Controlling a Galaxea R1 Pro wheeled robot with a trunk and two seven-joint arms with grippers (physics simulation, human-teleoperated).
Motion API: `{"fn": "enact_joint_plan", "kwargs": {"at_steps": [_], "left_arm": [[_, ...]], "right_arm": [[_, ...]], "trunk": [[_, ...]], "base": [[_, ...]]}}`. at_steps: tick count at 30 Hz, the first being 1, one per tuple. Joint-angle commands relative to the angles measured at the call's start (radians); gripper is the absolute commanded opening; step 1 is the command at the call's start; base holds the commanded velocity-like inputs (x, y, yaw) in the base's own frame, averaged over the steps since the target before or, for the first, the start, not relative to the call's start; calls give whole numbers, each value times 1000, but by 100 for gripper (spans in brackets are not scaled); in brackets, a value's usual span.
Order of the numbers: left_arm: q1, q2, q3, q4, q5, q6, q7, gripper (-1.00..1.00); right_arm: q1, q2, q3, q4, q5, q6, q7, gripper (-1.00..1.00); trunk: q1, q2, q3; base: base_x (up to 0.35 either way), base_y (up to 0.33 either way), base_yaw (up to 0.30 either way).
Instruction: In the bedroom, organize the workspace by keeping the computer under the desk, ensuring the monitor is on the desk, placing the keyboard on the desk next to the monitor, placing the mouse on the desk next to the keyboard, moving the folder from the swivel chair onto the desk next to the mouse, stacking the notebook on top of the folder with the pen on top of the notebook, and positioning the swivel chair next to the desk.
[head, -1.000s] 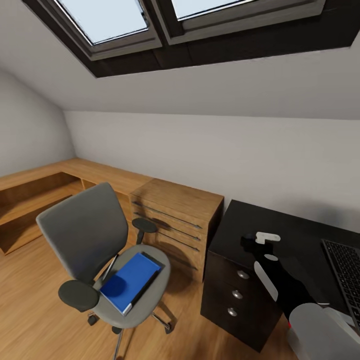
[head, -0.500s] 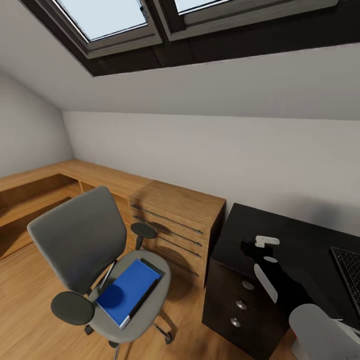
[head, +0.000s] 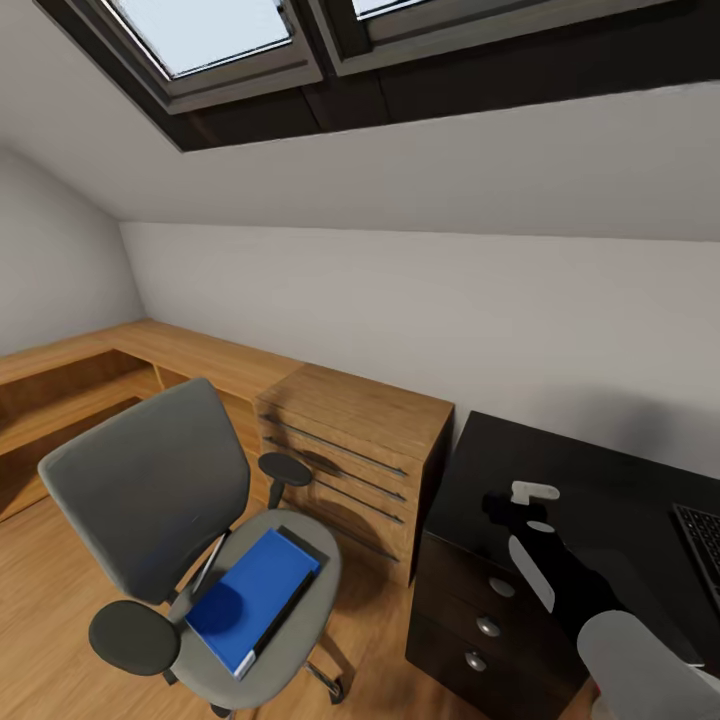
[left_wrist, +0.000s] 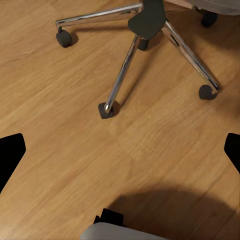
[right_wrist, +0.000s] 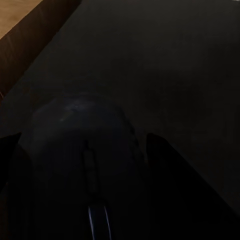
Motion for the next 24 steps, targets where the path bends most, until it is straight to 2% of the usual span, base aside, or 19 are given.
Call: {"fn": "enact_joint_plan", "kwargs": {"at_steps": [1, 8, 24], "left_arm": [[-1, 0, 4, 1, 6, -2, -9, 100], [-1, 0, 5, 1, 6, -1, -9, 100], [-1, 0, 6, 1, 6, -1, -8, 100]], "right_arm": [[-1, -2, 8, 5, -11, 3, -10, -100], [-2, -2, 6, 22, -13, 3, 8, -100], [-2, -3, 3, 24, -13, 3, 10, -100]], "trunk": [[0, -1, -1], [0, -1, -1], [61, -113, -51]], "base": [[21, 0, 0], [5, 0, 0], [0, 0, 0]]}}
